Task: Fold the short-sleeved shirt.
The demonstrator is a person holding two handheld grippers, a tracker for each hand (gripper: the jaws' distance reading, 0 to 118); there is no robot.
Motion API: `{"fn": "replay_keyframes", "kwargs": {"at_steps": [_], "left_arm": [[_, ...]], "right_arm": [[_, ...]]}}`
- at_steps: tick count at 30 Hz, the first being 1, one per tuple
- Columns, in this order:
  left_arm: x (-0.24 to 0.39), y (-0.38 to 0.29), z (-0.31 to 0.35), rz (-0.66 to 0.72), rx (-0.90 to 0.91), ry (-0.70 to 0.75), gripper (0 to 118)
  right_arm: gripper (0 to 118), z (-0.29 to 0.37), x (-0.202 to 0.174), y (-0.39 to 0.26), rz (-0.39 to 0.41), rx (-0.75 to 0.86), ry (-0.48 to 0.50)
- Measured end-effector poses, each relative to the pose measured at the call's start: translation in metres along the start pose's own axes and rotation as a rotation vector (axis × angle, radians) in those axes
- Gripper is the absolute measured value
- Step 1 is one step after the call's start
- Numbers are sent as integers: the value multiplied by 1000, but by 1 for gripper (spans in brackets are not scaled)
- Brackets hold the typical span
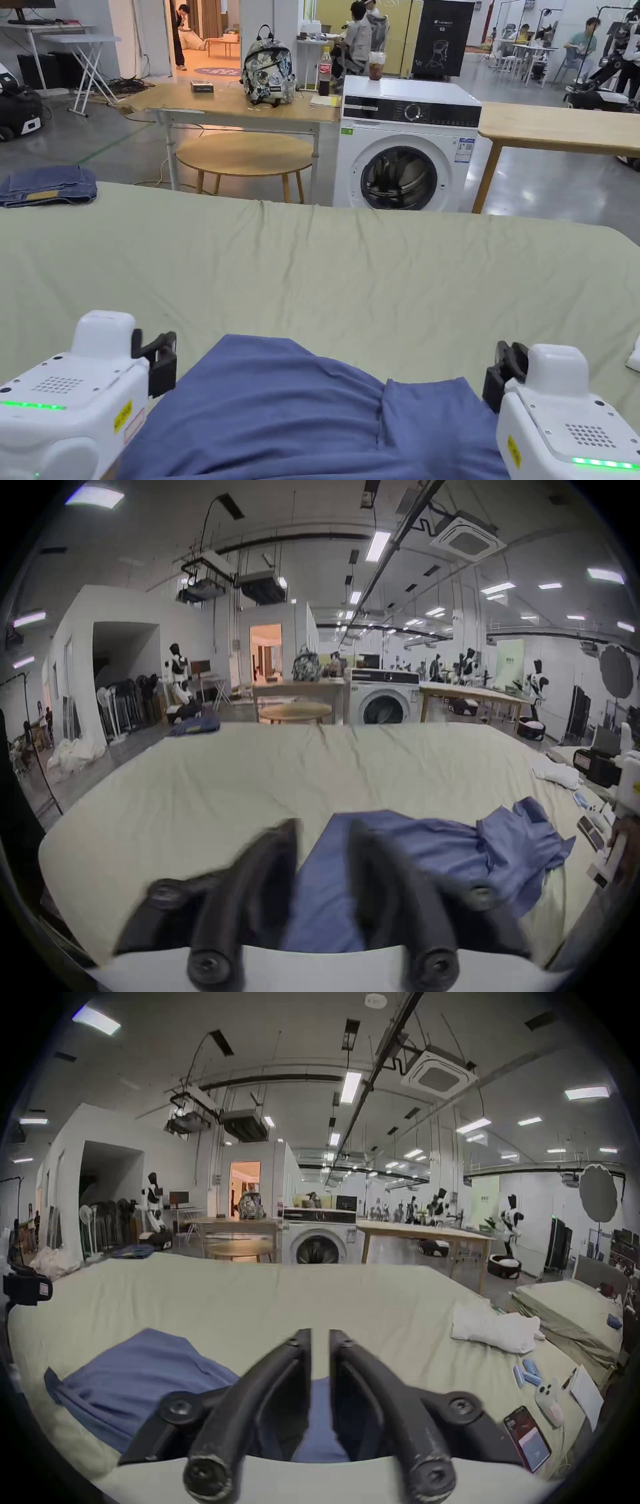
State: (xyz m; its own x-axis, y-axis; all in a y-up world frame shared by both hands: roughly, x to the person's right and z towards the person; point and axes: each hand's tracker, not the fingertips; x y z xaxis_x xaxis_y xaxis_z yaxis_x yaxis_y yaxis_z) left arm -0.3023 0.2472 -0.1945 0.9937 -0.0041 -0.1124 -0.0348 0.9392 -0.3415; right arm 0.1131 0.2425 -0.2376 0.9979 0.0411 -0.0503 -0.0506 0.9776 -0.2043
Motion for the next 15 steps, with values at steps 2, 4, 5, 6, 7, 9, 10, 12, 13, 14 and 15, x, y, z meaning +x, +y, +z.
{"fn": "replay_keyframes", "kwargs": {"at_steps": [2,4,5,6,7,9,10,12,13,14,15], "left_arm": [[13,1,1,-29,17,19,0],[22,3,3,-17,12,-8,0],[24,3,0,-5,-5,-33,0],[26,1,-2,-3,-13,-28,0],[26,-1,-4,-5,-23,-27,0],[23,-4,-9,-5,-44,-32,0],[20,-5,-12,-2,-58,-29,0],[13,-8,-21,20,-101,-50,0],[8,-9,-27,31,-119,-60,0],[5,-9,-33,37,-138,-62,0],[-1,-9,-44,43,-167,-76,0]], "right_arm": [[0,-1,-7,3,3,1,4],[0,-2,-13,5,0,-3,18],[0,-3,-16,5,-2,-13,24],[0,-4,-18,4,-9,-22,32],[0,-5,-19,3,-16,-28,46],[0,-9,-21,0,-14,-43,51],[0,-12,-21,-2,-12,-51,57],[0,-16,-22,-6,-13,-66,66],[0,-18,-22,-9,-10,-77,69],[0,-19,-23,-11,-6,-86,69],[0,-22,-22,-13,-4,-96,72]]}}
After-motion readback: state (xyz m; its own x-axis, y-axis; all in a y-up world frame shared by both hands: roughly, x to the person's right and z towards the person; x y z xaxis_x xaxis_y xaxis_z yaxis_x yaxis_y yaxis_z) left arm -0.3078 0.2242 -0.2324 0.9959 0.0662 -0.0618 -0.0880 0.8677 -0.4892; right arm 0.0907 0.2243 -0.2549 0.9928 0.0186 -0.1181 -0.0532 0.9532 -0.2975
